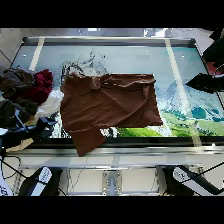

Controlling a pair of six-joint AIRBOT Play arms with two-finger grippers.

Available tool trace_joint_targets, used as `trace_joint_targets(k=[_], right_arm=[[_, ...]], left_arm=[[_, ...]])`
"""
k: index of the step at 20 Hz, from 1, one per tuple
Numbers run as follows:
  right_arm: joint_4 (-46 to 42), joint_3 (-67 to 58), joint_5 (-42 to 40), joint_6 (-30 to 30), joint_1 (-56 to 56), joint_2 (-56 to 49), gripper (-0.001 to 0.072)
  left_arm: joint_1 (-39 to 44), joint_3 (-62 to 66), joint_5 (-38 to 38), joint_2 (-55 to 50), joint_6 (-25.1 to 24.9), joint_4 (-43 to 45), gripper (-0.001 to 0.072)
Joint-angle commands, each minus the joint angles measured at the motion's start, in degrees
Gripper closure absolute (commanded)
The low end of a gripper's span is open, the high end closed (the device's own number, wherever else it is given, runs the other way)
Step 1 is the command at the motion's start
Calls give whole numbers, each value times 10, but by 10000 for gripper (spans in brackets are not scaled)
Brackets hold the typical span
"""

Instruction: Fold the shirts.

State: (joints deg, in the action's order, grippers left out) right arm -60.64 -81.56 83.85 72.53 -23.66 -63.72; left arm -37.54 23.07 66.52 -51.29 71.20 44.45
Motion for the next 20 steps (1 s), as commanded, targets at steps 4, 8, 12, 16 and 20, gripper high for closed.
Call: trace_joint_targets(k=[4,8,12,16,20], right_arm=[[20,5,18,-7,-2,4,266],[23,5,35,-7,-2,4,266],[51,5,37,-7,-2,4,267],[59,5,37,-10,-2,4,267],[18,5,36,-48,-3,6,268]], left_arm=[[-4,-27,4,-132,-181,-95,80],[-3,12,-1,-181,-188,-97,82],[10,18,-16,-195,-192,-96,103],[84,18,-52,-221,-196,-97,103],[143,32,-72,-241,-196,-107,106]])
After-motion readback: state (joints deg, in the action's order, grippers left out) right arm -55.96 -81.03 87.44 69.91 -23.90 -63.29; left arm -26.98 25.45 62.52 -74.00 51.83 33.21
